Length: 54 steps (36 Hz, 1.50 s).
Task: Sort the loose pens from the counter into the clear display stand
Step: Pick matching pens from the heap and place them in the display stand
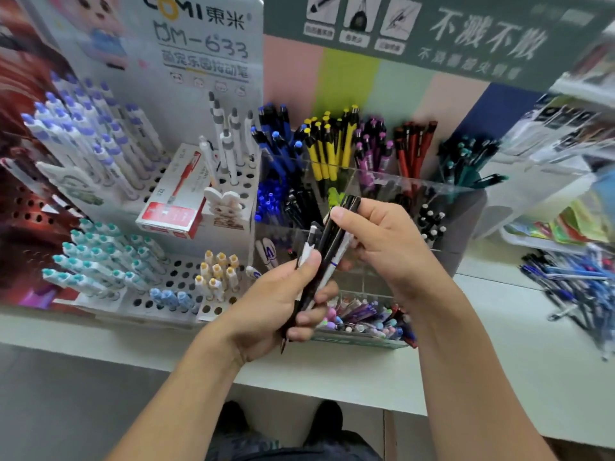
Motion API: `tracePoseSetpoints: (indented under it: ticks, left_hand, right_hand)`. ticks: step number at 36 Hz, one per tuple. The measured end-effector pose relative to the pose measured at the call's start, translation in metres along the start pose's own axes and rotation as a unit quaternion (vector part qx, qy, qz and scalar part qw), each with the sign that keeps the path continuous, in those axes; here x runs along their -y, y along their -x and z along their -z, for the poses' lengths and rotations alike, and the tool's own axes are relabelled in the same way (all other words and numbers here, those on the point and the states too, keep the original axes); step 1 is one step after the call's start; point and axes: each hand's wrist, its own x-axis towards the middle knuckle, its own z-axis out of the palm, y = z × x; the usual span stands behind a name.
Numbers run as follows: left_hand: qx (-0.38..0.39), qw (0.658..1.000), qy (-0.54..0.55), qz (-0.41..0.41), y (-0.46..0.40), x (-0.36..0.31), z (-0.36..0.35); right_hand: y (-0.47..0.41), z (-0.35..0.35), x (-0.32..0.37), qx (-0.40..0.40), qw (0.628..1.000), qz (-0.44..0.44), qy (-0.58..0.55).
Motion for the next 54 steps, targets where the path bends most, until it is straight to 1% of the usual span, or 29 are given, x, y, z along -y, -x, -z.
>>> tracePoseSetpoints:
  ticks: [3, 5, 9, 11, 14, 17, 20, 23, 26, 28, 31, 33, 36, 38, 41, 43, 45, 48, 49, 51, 53, 54]
  left_hand:
    - [-0.001, 1.0, 0.004, 0.013, -0.003, 0.003, -0.003]
    - [-0.02, 0.999, -0.027, 0.017, -0.006, 0.006, -0.004]
    - [-0.052, 0.993, -0.108, 0.009, -0.007, 0.01, -0.003]
    - [-0.055, 0.989, -0.141, 0.002, -0.005, 0.011, -0.001]
    - [-0.044, 0.985, -0.166, -0.002, -0.001, 0.011, 0.003]
    - [-0.043, 0.986, -0.159, 0.009, 0.003, 0.008, 0.009]
    - [-0.038, 0.989, -0.142, 0.023, 0.005, 0.007, 0.014]
    - [-0.03, 0.992, -0.124, 0.017, 0.007, 0.007, 0.016]
    - [-0.049, 0.991, -0.123, 0.002, 0.009, 0.006, 0.018]
    - [-0.073, 0.988, -0.135, -0.013, 0.01, 0.006, 0.021]
    - [-0.103, 0.988, -0.11, -0.031, 0.01, 0.006, 0.026]
    - [-0.112, 0.991, -0.06, -0.036, 0.01, 0.007, 0.028]
    - [-0.108, 0.993, 0.022, -0.029, 0.008, 0.007, 0.032]
    - [-0.104, 0.992, 0.063, -0.025, 0.007, 0.008, 0.035]
    - [-0.107, 0.99, 0.087, -0.02, 0.008, 0.01, 0.04]
    - [-0.125, 0.99, 0.064, -0.013, 0.009, 0.012, 0.042]
    - [-0.15, 0.989, 0.001, -0.011, 0.009, 0.015, 0.044]
    - [-0.178, 0.981, -0.072, -0.028, 0.008, 0.02, 0.044]
    - [-0.184, 0.978, -0.093, -0.035, 0.007, 0.021, 0.044]
    - [-0.192, 0.972, -0.128, -0.044, 0.007, 0.025, 0.045]
    - [-0.187, 0.971, -0.139, -0.045, 0.007, 0.028, 0.046]
    - [-0.184, 0.972, -0.14, -0.041, 0.008, 0.029, 0.046]
  right_hand:
    - [0.0, 0.011, -0.001, -0.062, 0.997, 0.039, 0.012]
    - [-0.001, 0.015, -0.002, -0.086, 0.995, 0.057, 0.009]
    - [-0.003, 0.019, -0.008, -0.125, 0.99, 0.063, 0.0]
    - [-0.002, 0.018, -0.009, -0.115, 0.991, 0.071, 0.012]
    - [-0.002, 0.014, -0.009, -0.064, 0.996, 0.057, 0.009]
    - [-0.004, 0.013, -0.007, -0.008, 0.999, 0.045, -0.016]
    - [-0.005, 0.011, -0.002, 0.031, 0.998, 0.048, 0.006]
    - [-0.006, 0.006, 0.0, 0.03, 0.997, 0.066, 0.01]
    - [-0.011, 0.003, 0.002, -0.015, 0.994, 0.103, 0.015]
    - [-0.015, 0.01, 0.005, -0.081, 0.986, 0.141, -0.019]
    - [-0.019, 0.024, 0.018, -0.195, 0.954, 0.222, -0.053]
    - [-0.022, 0.026, 0.024, -0.238, 0.935, 0.263, -0.025]
    - [-0.032, 0.014, 0.018, -0.257, 0.919, 0.289, 0.074]
    - [-0.04, 0.002, 0.007, -0.257, 0.905, 0.294, 0.168]
    - [-0.048, -0.012, -0.009, -0.225, 0.888, 0.293, 0.274]
    - [-0.051, -0.016, -0.014, -0.173, 0.883, 0.257, 0.354]
    - [-0.05, -0.018, -0.015, -0.13, 0.876, 0.216, 0.411]
    - [-0.045, -0.018, -0.012, -0.131, 0.889, 0.183, 0.398]
    - [-0.044, -0.018, -0.011, -0.135, 0.892, 0.184, 0.391]
    - [-0.043, -0.018, -0.011, -0.138, 0.885, 0.204, 0.396]
    - [-0.045, -0.017, -0.015, -0.138, 0.869, 0.242, 0.409]
    - [-0.047, -0.016, -0.018, -0.142, 0.855, 0.264, 0.423]
